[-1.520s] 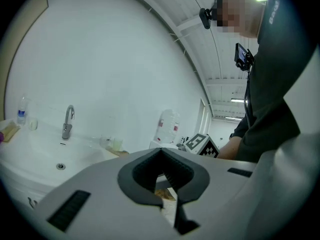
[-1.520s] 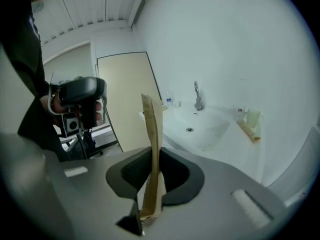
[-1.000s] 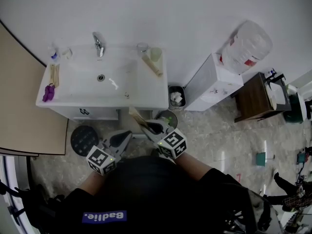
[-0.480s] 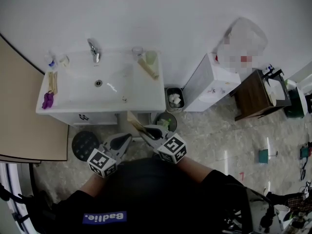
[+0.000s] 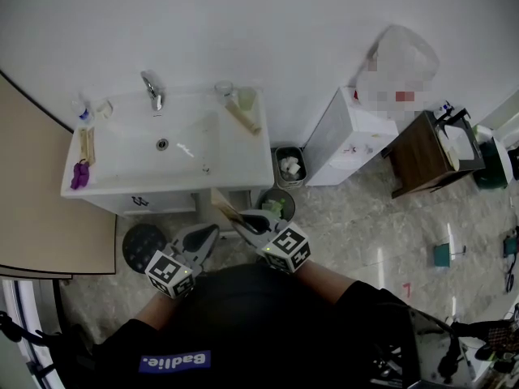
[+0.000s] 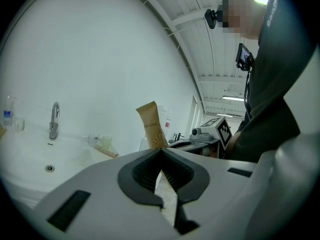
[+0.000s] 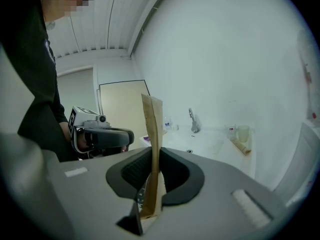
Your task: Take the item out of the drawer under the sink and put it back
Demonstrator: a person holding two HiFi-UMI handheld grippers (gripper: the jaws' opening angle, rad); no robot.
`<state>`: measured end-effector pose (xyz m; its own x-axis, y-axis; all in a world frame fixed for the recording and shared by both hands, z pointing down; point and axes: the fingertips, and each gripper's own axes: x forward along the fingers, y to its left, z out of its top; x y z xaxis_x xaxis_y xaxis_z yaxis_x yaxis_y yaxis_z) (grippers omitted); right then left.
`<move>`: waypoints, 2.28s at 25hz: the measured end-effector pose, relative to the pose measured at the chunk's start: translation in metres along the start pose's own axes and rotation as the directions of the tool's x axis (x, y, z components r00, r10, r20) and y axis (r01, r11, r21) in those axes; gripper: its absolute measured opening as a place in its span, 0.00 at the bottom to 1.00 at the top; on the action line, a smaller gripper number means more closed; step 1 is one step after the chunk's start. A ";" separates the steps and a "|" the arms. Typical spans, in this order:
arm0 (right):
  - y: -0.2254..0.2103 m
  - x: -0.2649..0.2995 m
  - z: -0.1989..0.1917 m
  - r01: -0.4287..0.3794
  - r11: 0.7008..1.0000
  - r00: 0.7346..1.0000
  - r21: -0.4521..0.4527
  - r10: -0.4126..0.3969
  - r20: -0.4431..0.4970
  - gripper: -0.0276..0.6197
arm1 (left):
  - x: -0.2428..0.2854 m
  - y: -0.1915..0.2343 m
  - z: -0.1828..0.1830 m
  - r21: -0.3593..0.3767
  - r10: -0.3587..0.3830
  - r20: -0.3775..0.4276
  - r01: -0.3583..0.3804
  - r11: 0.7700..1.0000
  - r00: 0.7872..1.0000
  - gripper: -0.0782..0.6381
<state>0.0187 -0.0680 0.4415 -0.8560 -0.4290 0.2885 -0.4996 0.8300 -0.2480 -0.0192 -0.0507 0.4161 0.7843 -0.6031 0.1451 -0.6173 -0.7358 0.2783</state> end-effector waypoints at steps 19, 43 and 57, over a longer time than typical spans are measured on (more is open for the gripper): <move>-0.017 0.032 -0.050 -0.041 0.997 0.990 -0.060 0.032 -0.137 0.11 | -0.007 -0.002 0.009 -0.033 0.023 0.077 -0.021 0.999 0.997 0.12; -0.073 0.121 -0.185 -0.158 0.965 0.885 -0.211 0.043 -0.464 0.11 | -0.006 0.024 0.003 -0.057 0.054 0.066 -0.050 0.997 0.996 0.12; -0.126 0.167 -0.295 -0.188 0.964 0.721 -0.191 0.003 -0.693 0.12 | 0.000 0.041 -0.008 -0.068 0.085 0.049 -0.082 0.994 0.995 0.12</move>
<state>-0.0219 -0.1389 0.7938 -0.5266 -0.0594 0.8480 -0.2953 0.9482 -0.1169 -0.0444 -0.0786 0.4347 0.7250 -0.6779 0.1219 -0.6739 -0.6614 0.3293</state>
